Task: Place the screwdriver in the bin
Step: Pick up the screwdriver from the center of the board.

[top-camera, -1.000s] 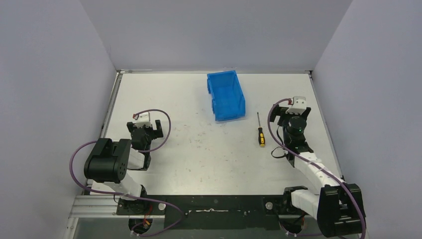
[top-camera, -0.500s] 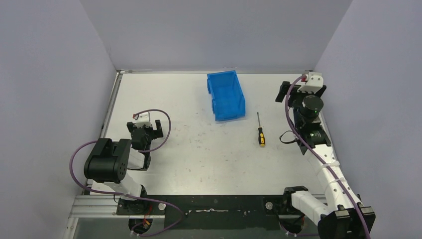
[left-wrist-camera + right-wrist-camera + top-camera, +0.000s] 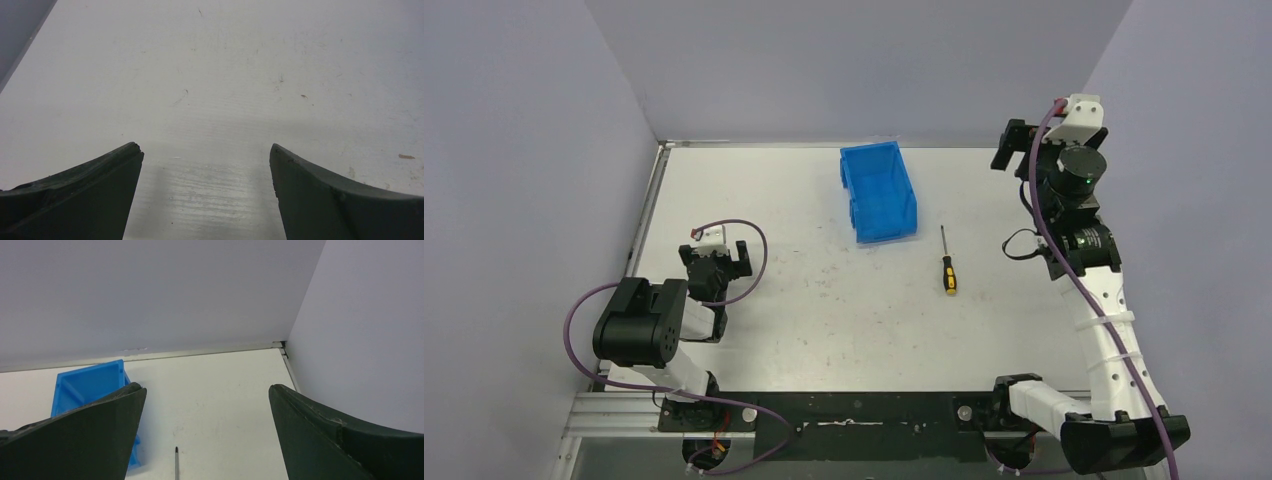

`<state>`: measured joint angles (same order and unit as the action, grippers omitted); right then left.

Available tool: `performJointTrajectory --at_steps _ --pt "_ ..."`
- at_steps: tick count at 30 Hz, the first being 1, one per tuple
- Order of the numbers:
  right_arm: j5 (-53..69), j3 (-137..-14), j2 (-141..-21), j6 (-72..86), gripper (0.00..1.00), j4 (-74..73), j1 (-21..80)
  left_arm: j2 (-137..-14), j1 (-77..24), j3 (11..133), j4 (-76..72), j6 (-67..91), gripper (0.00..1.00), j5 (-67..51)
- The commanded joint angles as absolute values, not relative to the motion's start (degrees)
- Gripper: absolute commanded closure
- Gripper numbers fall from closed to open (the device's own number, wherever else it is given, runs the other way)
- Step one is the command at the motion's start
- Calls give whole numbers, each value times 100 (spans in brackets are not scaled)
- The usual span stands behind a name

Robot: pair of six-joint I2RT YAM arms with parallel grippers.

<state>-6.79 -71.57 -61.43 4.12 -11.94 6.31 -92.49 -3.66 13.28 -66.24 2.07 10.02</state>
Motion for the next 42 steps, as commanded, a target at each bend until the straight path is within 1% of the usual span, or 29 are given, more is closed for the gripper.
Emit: performJointTrajectory --at_steps 1,7,14,21,25,33,42 --pt "-724 -8024 -6411 435 0 -1832 610 -9233 -378 1459 -6926 167 3 998" --pt "-611 -8791 -6819 293 0 -2401 610 -9237 -378 1459 -6926 168 3 993" --pt "-381 -9026 -7157 302 0 -2819 611 -9234 -378 1459 -6927 169 3 993" --pt "-317 -9995 -8066 436 0 -3609 606 -9235 -378 1459 -6929 167 3 994" --pt "-300 -10342 -8427 704 0 -3928 605 -9236 -378 1459 -6931 167 3 998" --pt "302 -10379 -9074 873 0 -4383 586 -9235 -378 1459 -6927 169 3 994" --pt "429 -9785 -9677 1000 0 -4333 571 -9232 -378 1458 -6930 172 3 996"
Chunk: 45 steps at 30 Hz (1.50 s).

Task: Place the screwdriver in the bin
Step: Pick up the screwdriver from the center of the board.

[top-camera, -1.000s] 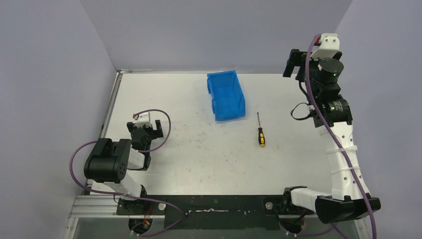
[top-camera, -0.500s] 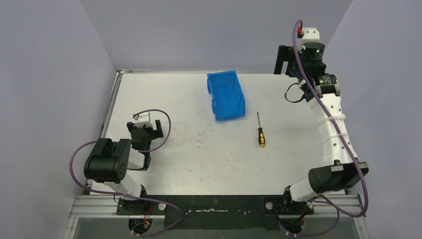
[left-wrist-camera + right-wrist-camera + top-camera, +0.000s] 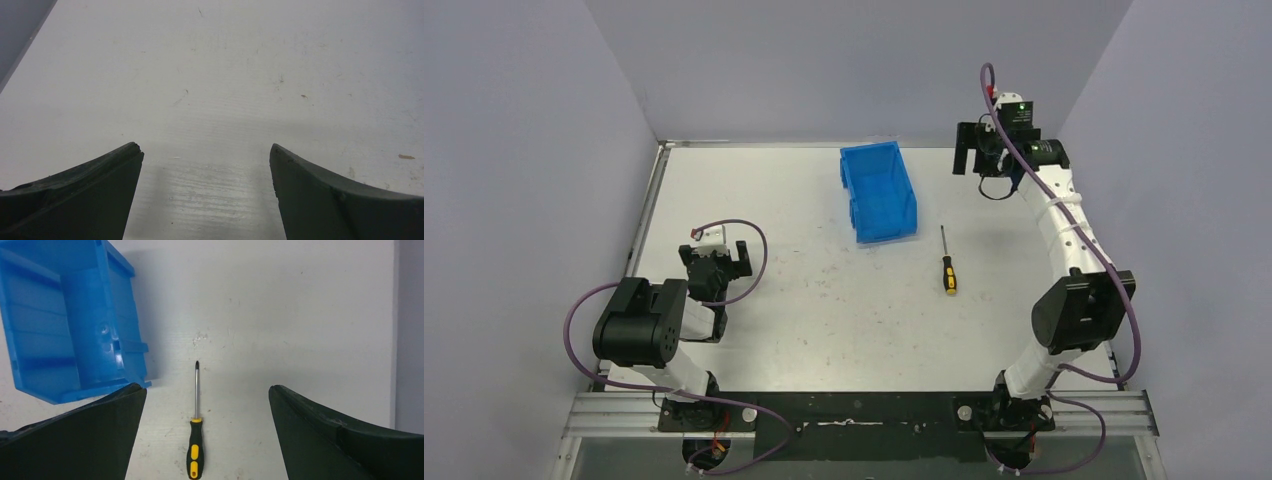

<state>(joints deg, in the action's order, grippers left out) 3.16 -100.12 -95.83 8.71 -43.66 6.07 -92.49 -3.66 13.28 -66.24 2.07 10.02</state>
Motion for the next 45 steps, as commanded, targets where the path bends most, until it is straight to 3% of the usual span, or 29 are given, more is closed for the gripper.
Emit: performJointTrajectory --at_steps 1,17,28,42,45 --pt "443 -9675 -9723 1024 0 -4302 562 -9229 -378 1459 -6928 170 3 993" --pt "674 -7340 -9902 1342 2 -3306 608 -9231 -378 1461 -6928 168 3 994" --pt "783 -6803 -10210 1366 9 -3087 843 -9234 -378 1459 -6924 167 3 993" --pt "102 -6473 -10390 1485 27 -2890 1215 -9231 -378 1459 -6930 173 3 994" --pt "133 -6444 -10463 1485 38 -2878 1240 -9233 -378 1459 -6934 170 3 994"
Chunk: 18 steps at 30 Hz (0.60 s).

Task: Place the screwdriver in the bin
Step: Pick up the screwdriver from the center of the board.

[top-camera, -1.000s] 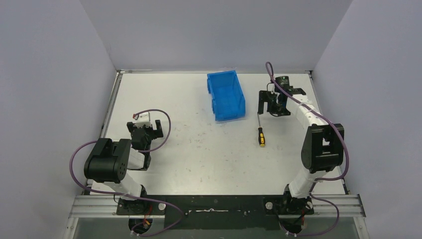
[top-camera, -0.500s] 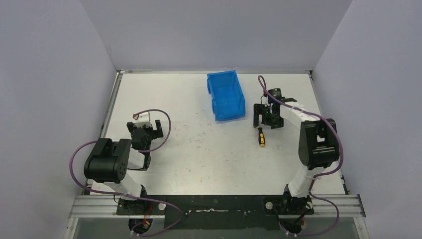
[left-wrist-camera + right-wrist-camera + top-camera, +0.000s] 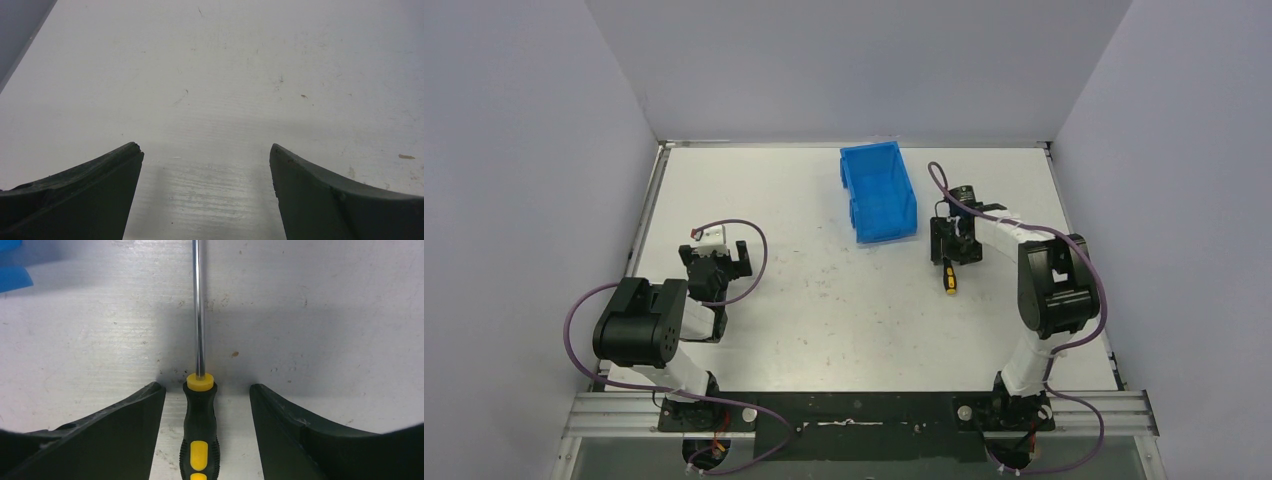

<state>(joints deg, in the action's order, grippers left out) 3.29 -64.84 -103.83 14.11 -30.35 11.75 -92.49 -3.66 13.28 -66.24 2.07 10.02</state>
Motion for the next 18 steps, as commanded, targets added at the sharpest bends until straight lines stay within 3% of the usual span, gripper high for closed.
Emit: performJointTrajectory --at_steps 1,7,12,18 --pt "151 -6447 -10474 1479 43 -2876 1239 -9230 -378 1459 -6927 172 3 993" --pt "193 -6521 -10332 1437 84 -2966 1240 -9233 -378 1459 -6929 170 3 993" --pt "121 -6690 -10057 1425 98 -3171 1219 -9229 -378 1460 -6932 171 3 993" --pt "29 -7055 -9780 1348 100 -3494 1102 -9235 -378 1459 -6926 170 3 993"
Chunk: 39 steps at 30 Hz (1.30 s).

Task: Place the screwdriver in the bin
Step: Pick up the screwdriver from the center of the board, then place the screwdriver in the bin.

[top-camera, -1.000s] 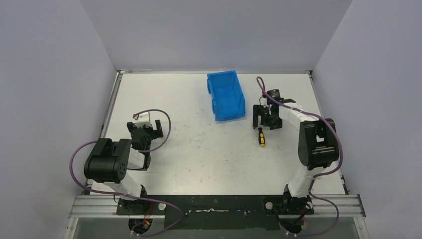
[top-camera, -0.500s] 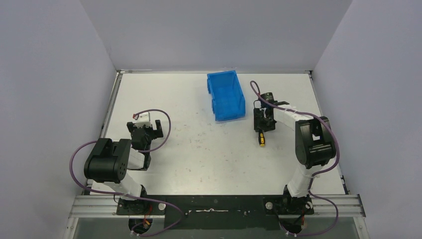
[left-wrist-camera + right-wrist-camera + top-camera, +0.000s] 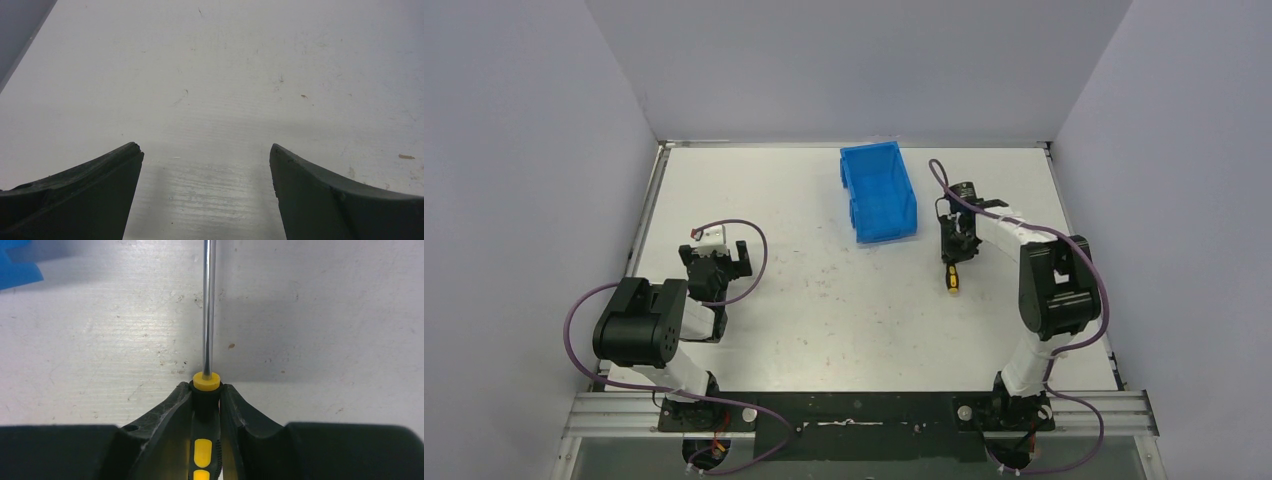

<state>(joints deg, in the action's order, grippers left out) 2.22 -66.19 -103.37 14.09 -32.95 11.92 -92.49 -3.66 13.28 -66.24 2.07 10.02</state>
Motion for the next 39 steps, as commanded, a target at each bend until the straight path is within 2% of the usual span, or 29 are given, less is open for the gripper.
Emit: performJointTrajectory --at_steps 1,19,33,39 --pt "19 -7134 -9749 1331 100 -3562 1080 -9235 -378 1459 -6926 172 3 993" --pt "-565 -9658 -9653 1018 100 -5220 992 -9233 -378 1459 -6928 167 3 998" --pt "-636 -12364 -10396 816 100 -6527 1019 -9229 -378 1459 -6924 167 3 994" --pt "-683 -12773 -10587 749 100 -6566 1330 -9235 -378 1459 -6928 172 3 994"
